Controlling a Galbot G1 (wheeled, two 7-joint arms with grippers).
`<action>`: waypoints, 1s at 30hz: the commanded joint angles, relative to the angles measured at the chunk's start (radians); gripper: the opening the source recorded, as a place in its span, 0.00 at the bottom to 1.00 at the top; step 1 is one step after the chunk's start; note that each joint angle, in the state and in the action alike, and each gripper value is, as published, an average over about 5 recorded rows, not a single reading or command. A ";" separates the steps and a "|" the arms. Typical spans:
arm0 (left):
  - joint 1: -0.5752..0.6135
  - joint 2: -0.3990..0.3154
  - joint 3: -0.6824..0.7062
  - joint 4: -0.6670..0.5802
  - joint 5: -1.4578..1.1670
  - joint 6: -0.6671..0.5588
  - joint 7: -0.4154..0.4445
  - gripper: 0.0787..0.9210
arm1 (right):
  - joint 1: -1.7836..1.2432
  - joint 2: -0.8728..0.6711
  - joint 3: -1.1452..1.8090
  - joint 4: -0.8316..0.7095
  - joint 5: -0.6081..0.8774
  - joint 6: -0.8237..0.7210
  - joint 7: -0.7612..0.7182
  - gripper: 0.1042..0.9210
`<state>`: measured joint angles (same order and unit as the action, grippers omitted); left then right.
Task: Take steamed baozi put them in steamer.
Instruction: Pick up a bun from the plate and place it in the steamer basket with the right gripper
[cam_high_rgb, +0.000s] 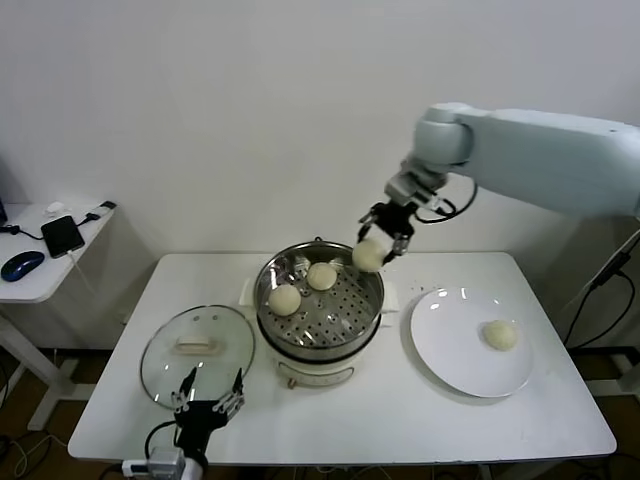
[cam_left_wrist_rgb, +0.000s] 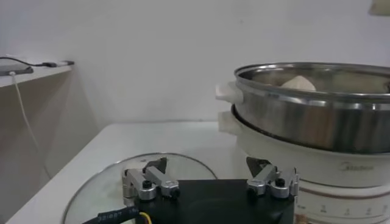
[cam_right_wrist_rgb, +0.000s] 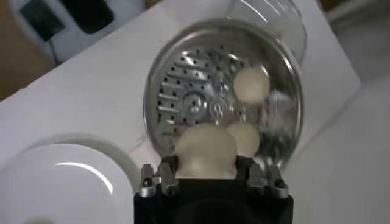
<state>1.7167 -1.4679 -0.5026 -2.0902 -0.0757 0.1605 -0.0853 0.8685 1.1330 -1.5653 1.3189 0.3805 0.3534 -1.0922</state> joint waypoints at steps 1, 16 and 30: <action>-0.004 -0.002 0.003 0.002 0.002 0.004 0.001 0.88 | -0.117 0.167 0.012 0.055 -0.187 0.186 0.039 0.65; 0.008 -0.011 -0.010 0.015 0.001 -0.003 -0.004 0.88 | -0.364 0.245 0.076 -0.177 -0.342 0.243 0.087 0.65; 0.010 -0.009 -0.009 0.012 -0.002 -0.003 -0.006 0.88 | -0.141 0.190 0.034 -0.203 -0.058 0.276 -0.024 0.88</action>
<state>1.7271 -1.4769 -0.5089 -2.0805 -0.0760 0.1573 -0.0914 0.6222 1.3429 -1.5091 1.1437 0.1806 0.6075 -1.0530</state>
